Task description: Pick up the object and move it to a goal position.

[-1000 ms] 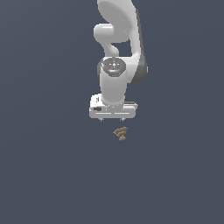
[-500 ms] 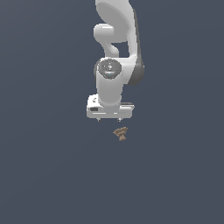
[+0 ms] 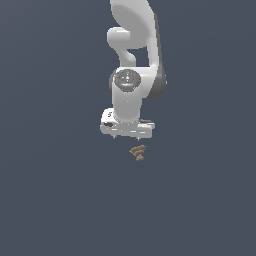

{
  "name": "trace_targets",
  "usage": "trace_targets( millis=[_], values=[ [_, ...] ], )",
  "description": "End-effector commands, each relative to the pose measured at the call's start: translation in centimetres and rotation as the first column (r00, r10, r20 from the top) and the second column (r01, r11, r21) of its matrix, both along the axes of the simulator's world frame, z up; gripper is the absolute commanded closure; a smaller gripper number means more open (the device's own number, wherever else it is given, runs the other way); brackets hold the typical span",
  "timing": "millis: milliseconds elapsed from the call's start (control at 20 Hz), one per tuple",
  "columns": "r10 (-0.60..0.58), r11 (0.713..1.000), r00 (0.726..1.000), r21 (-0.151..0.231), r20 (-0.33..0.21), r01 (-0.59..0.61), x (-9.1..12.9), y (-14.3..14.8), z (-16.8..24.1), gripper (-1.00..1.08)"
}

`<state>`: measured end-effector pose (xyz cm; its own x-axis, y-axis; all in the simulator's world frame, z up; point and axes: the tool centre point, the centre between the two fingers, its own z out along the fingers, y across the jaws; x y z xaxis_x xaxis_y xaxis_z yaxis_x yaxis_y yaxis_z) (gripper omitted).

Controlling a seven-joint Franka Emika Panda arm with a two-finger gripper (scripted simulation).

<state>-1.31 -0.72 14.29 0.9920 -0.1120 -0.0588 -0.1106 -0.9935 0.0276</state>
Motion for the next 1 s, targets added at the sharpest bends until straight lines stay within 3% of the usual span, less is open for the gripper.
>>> trace_targets(
  millis=[0,450,950],
  values=[
    [-0.046,0.999,0.999,-0.001,0.003,0.046,0.1,0.3,-0.2,-0.92],
    [-0.265,0.964,0.964,-0.004,0.017,0.265,0.6,1.4,-1.0,-0.92],
    [-0.503,0.864,0.864,-0.002,0.033,0.503,1.1,2.8,-2.0,-0.92]
  ],
)
